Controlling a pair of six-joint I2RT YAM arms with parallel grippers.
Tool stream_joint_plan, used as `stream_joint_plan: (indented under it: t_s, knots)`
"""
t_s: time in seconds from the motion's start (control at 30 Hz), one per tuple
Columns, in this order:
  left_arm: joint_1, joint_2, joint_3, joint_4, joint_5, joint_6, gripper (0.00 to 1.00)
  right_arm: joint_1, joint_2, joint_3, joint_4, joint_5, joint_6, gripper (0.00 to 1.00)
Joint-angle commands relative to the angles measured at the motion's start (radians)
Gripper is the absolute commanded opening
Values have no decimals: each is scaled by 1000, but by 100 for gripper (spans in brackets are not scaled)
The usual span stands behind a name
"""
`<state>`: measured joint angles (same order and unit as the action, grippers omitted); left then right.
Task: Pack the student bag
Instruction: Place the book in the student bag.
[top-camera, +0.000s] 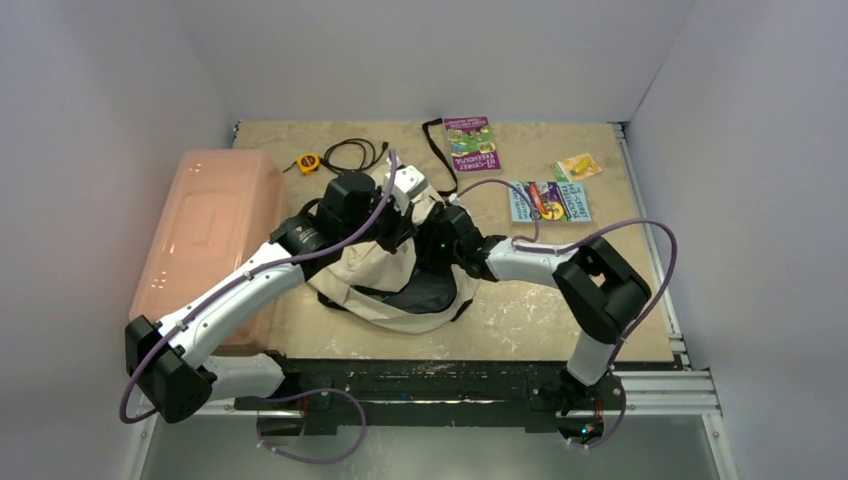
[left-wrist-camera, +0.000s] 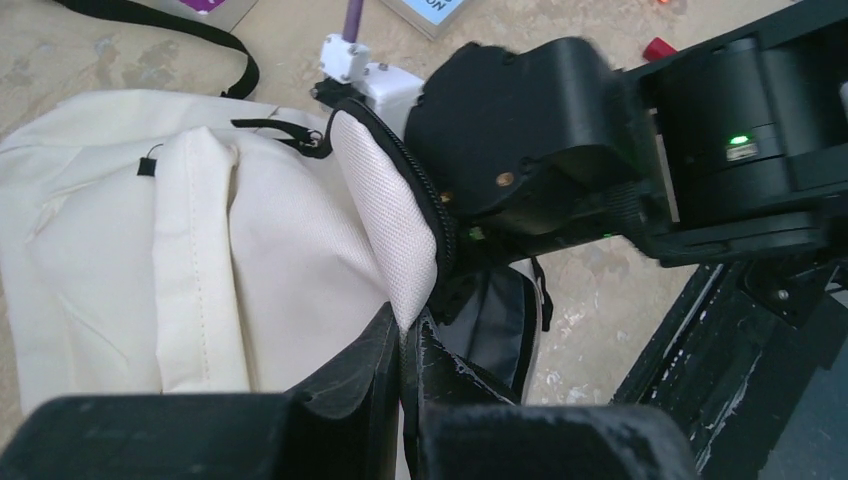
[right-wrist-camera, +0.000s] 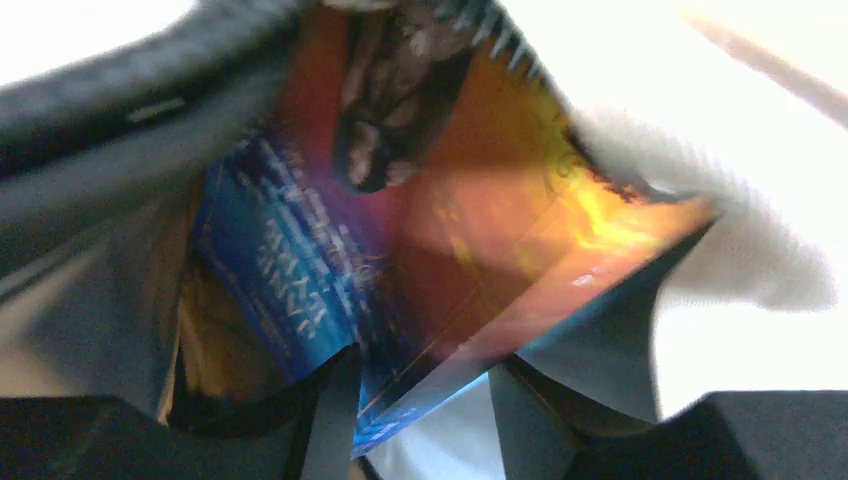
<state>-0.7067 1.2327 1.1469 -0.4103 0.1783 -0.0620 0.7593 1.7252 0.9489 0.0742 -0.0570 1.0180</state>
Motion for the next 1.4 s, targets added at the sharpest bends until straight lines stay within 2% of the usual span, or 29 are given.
stream_joint_plan:
  t_s: [0.0,0.1,0.33,0.43,0.5,0.67,0.9,1.0,1.07,1.1,1.13,1.17,1.3,1.37]
  knots:
    - [-23,-38,7,164,131,6,0,26,100,105,215,64,10,49]
    - [-23,-48,-15,191,125,-10,0,31,137,171,228,84,22,52]
    - [-23,-47,-2,136,-24,-14,0,26,-41,74,70,88,-21,90]
    - [-22,-39,9,107,-79,-14,0,25,-105,51,-68,104,-91,96]
    - [-21,-41,7,103,-106,-14,0,23,-155,-20,-90,74,-73,96]
    - [-20,-36,2,115,-110,-12,0,24,-193,-199,65,77,14,96]
    - [-23,-38,-15,152,-13,-13,0,25,-29,-99,207,74,-29,93]
    - [-27,-43,-19,162,33,-9,0,26,61,-26,334,59,-19,77]
    - [-36,-42,-27,175,42,-1,0,27,115,27,392,59,2,54]
    - [-41,-40,-28,171,39,5,0,26,129,49,412,59,7,47]
    - [-44,-38,-27,166,30,9,0,25,135,73,414,59,5,46]
    - [-46,-37,-27,162,21,13,0,25,139,96,392,59,3,46]
    - [-46,-37,-31,160,-70,5,0,10,71,87,253,71,-34,59]
    - [-45,-31,-23,135,-149,-7,0,-9,-8,38,179,70,-88,70]
